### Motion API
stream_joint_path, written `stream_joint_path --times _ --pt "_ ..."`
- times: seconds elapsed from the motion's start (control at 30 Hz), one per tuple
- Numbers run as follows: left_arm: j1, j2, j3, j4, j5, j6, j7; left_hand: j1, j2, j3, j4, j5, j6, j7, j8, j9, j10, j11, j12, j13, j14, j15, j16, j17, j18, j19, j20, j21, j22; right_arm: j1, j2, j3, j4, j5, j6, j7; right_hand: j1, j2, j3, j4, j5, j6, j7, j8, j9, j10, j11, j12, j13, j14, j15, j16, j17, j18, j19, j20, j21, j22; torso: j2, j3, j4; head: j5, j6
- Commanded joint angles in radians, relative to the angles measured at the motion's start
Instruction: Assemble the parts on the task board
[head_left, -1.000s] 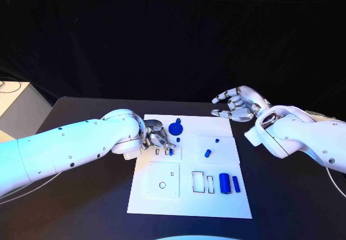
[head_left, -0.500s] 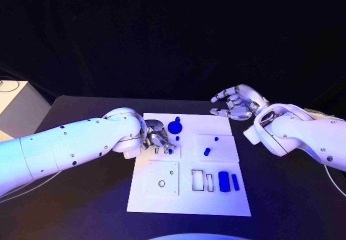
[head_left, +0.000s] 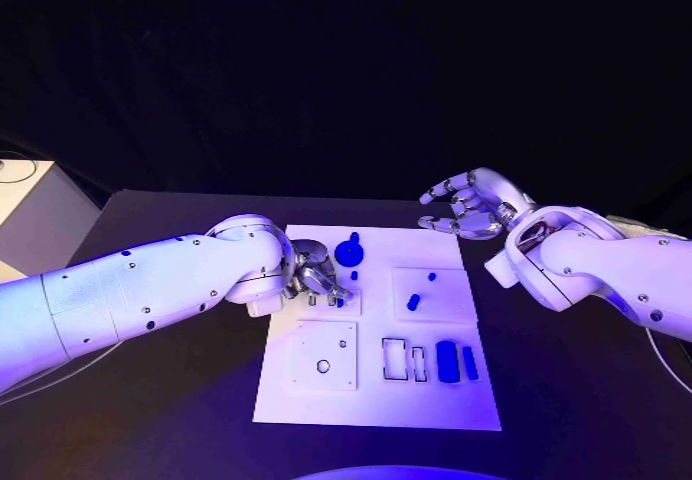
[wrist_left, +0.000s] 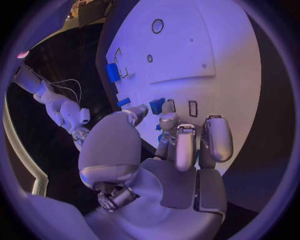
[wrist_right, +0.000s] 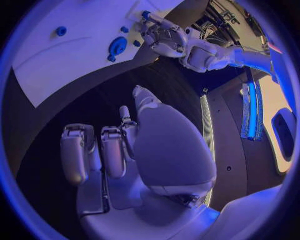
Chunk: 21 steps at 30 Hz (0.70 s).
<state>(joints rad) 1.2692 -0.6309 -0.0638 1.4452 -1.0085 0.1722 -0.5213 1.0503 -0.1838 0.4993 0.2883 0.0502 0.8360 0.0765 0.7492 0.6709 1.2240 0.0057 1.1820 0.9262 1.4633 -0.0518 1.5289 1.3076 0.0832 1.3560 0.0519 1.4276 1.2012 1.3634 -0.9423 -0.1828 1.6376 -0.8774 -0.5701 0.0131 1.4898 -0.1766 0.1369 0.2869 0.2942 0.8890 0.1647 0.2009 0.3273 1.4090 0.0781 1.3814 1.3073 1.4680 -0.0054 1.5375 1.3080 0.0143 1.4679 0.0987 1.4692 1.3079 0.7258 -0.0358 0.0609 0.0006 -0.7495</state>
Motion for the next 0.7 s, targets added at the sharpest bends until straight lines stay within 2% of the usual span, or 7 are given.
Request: stream_joint_path --times 0.03,0.07,0.13,0.4,0.6,0.7 --pt "0.001 0.004 0.000 -0.001 0.006 0.024 0.000 0.001 0.008 0.001 -0.005 0.001 -0.008 -0.001 -0.007 0.002 -0.006 -0.001 -0.001 -0.001 0.075 -0.002 -0.004 0.153 -0.006 -0.002 -0.002 -0.005 0.000 -0.001 0.002 0.000 0.000 -0.012 0.017 0.004 -0.007 -0.004 0.006 0.002 0.005 -0.007 0.000 -0.005 -0.001 -0.005 0.001 -0.002 0.092 0.084 0.008 -0.001 0.192 0.013 0.054 0.005 -0.006 0.191 -0.001 0.0009 0.0003 0.001 0.001" --pt "0.001 0.004 0.000 -0.001 0.007 0.026 0.000 0.009 0.019 0.008 -0.006 0.001 -0.008 -0.001 -0.007 0.008 -0.004 -0.001 0.003 0.003 0.075 -0.003 -0.004 0.154 -0.006 -0.002 -0.001 -0.005 -0.001 -0.001 0.002 0.000 0.000 -0.012 0.017 0.004 -0.007 -0.004 0.006 0.002 0.005 -0.007 0.000 -0.005 -0.001 -0.005 0.001 -0.002 0.092 0.084 0.008 -0.001 0.192 0.013 0.054 0.005 -0.006 0.191 -0.001 0.0009 -0.0001 0.002 0.000" --pt "0.001 0.004 -0.001 -0.002 0.008 0.031 0.001 0.010 0.023 0.010 -0.006 0.001 -0.008 -0.001 -0.007 0.010 -0.004 -0.001 0.004 0.005 0.075 -0.003 -0.004 0.154 -0.006 -0.002 -0.001 -0.005 0.001 -0.001 0.003 0.000 0.000 -0.013 0.019 0.004 -0.007 -0.004 0.006 0.002 0.005 -0.007 0.000 -0.005 -0.001 -0.005 0.001 -0.002 0.092 0.084 0.008 -0.001 0.192 0.013 0.054 0.005 -0.006 0.191 -0.001 0.0014 -0.0007 0.003 0.003" --pt "0.001 0.010 -0.004 -0.007 0.011 0.045 0.001 0.021 0.028 0.016 -0.011 0.001 -0.009 -0.002 -0.008 0.017 -0.004 -0.002 0.006 0.007 0.075 -0.003 -0.003 0.157 -0.006 -0.002 -0.001 -0.005 0.001 -0.001 0.003 0.000 0.002 -0.016 0.022 0.003 -0.007 -0.004 0.006 0.002 0.005 -0.007 0.000 -0.005 -0.001 -0.005 0.001 -0.002 0.092 0.084 0.008 -0.001 0.192 0.013 0.054 0.005 -0.006 0.191 0.001 0.0009 -0.0008 0.001 0.005" --pt "0.001 0.011 -0.005 -0.011 0.012 0.049 0.001 0.035 0.031 0.023 -0.019 0.002 -0.009 -0.003 -0.009 0.024 -0.005 -0.003 0.007 0.007 0.076 -0.004 -0.002 0.158 -0.006 -0.002 -0.001 -0.005 0.002 -0.001 0.001 0.000 0.004 -0.019 0.023 0.001 -0.009 -0.004 0.007 0.002 0.007 -0.007 0.000 -0.005 -0.001 -0.006 0.001 -0.003 0.092 0.083 0.008 -0.002 0.191 0.013 0.054 0.005 -0.007 0.190 0.001 0.0008 0.0004 -0.002 0.002" --pt "0.001 0.011 -0.005 -0.010 0.015 0.047 0.001 0.062 0.040 0.045 -0.037 0.002 -0.012 -0.006 -0.014 0.032 -0.008 -0.005 0.008 0.006 0.076 -0.006 -0.002 0.159 -0.006 -0.003 -0.002 -0.005 0.003 -0.001 0.001 0.000 0.004 -0.019 0.023 0.000 -0.009 -0.004 0.007 0.002 0.007 -0.007 0.000 -0.005 -0.001 -0.006 0.001 -0.003 0.092 0.083 0.008 -0.002 0.191 0.013 0.054 0.005 -0.007 0.190 0.001 0.0001 0.0008 -0.001 0.001"
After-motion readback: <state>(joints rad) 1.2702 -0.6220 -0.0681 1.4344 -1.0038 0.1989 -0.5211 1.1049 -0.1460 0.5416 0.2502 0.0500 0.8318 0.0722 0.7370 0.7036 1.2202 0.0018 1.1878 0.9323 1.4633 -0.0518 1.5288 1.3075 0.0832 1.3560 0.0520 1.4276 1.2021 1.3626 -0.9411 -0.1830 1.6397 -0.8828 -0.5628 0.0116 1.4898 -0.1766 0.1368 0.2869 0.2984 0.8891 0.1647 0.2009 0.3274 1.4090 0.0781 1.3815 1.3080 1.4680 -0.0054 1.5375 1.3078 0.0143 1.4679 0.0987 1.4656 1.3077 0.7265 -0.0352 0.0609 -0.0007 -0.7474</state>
